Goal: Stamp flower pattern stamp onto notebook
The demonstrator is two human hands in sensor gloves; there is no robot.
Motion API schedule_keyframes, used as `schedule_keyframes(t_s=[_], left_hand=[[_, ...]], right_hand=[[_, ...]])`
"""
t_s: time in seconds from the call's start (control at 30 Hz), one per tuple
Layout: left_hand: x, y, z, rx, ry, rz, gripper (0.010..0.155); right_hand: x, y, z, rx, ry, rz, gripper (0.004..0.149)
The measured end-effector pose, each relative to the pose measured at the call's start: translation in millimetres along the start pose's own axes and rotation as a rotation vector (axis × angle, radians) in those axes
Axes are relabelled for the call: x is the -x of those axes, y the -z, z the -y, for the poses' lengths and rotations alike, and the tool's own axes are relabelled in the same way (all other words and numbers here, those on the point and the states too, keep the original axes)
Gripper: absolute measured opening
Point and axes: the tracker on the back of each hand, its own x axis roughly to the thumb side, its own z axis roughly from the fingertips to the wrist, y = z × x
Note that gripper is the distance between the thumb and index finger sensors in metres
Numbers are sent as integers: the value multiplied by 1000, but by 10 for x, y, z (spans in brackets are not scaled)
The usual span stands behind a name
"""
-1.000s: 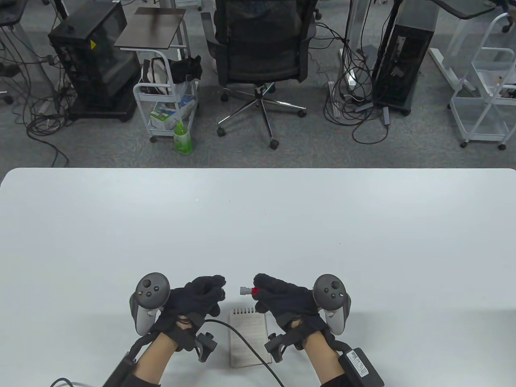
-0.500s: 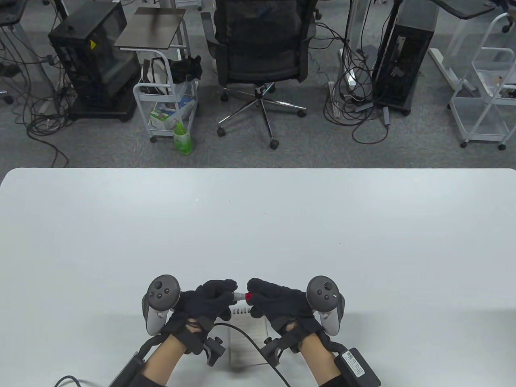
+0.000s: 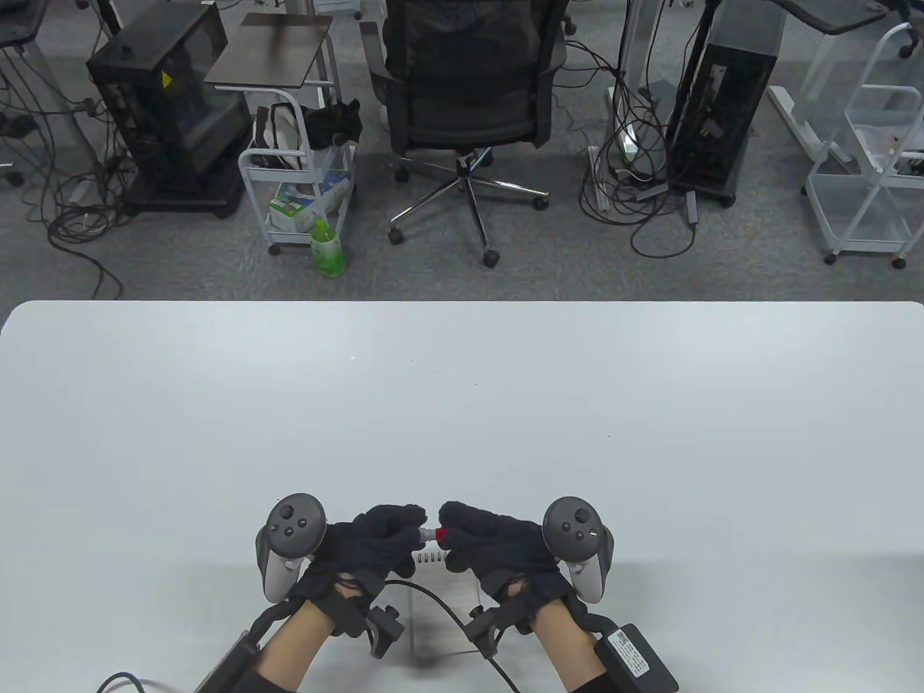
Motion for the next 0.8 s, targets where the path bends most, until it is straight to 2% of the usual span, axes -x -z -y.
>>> schedule_keyframes(t_s=[0.37,0.57,0.63,0.8], left_hand=[[-14,0,34,4,33,15,50],[-56,-41,-64,-2,123,10,59],[-89,-69,-125,-3,208,22,61],[-144,-158,-319,-13,564,31,66]], right_hand=[[-12,-4,-32,-11,9,-11,47],[-6,-4,4,0,10,-13,47],[11,-1,35,8,7,-17,47],[58,16,124,6,3,-31,48]])
